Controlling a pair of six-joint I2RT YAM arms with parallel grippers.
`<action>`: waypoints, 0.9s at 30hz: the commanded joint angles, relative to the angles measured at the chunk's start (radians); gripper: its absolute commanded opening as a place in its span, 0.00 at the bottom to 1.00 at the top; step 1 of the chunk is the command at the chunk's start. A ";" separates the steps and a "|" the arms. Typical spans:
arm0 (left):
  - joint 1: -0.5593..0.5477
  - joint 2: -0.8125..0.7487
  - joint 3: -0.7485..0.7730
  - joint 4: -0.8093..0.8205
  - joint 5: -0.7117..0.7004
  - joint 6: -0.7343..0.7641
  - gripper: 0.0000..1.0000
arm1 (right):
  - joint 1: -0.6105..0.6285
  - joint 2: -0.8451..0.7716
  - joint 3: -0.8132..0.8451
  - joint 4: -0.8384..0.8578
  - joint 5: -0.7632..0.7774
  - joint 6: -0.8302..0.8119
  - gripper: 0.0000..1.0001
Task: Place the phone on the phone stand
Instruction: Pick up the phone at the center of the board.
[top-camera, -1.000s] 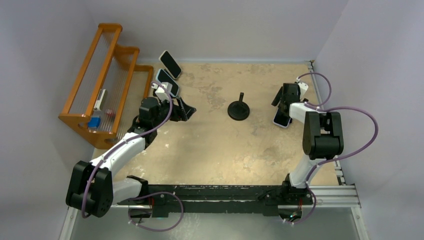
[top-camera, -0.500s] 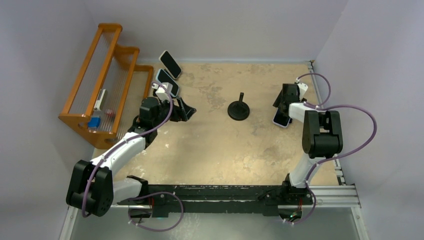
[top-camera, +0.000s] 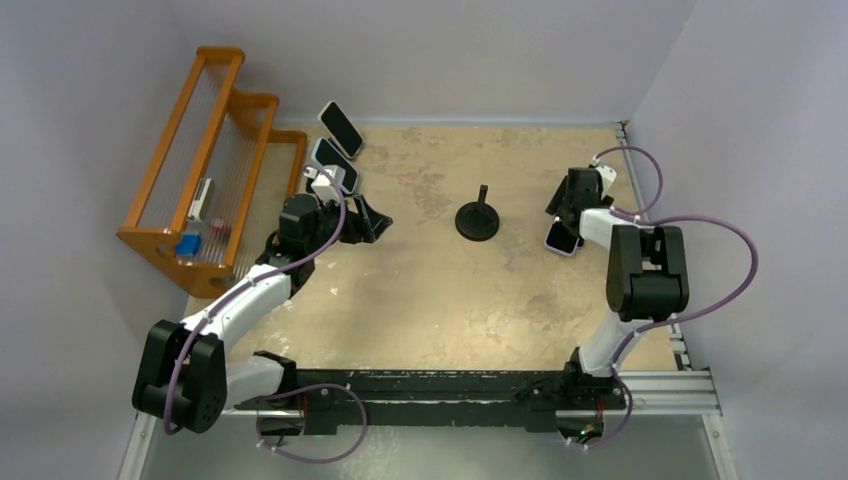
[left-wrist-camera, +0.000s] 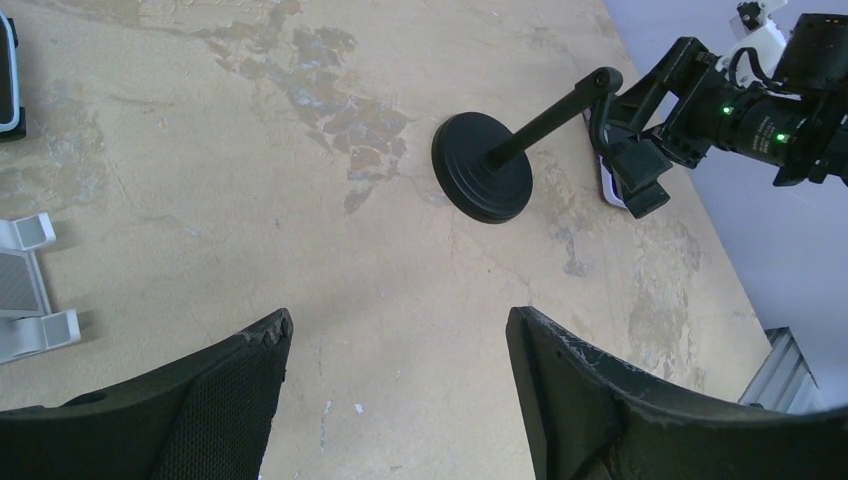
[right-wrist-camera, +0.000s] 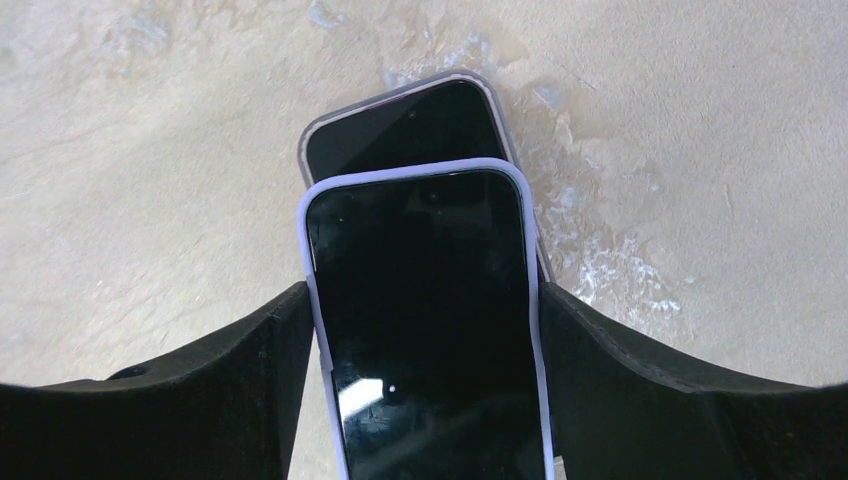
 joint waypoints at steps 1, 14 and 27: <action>-0.006 -0.007 0.038 0.037 0.021 -0.005 0.77 | 0.005 -0.133 -0.019 0.051 -0.053 -0.034 0.39; -0.006 0.055 0.026 0.128 0.117 -0.021 0.77 | 0.030 -0.277 -0.029 0.046 -0.093 -0.065 0.41; -0.026 0.123 0.029 0.220 0.171 -0.026 0.77 | 0.121 -0.353 -0.023 0.043 -0.099 -0.090 0.40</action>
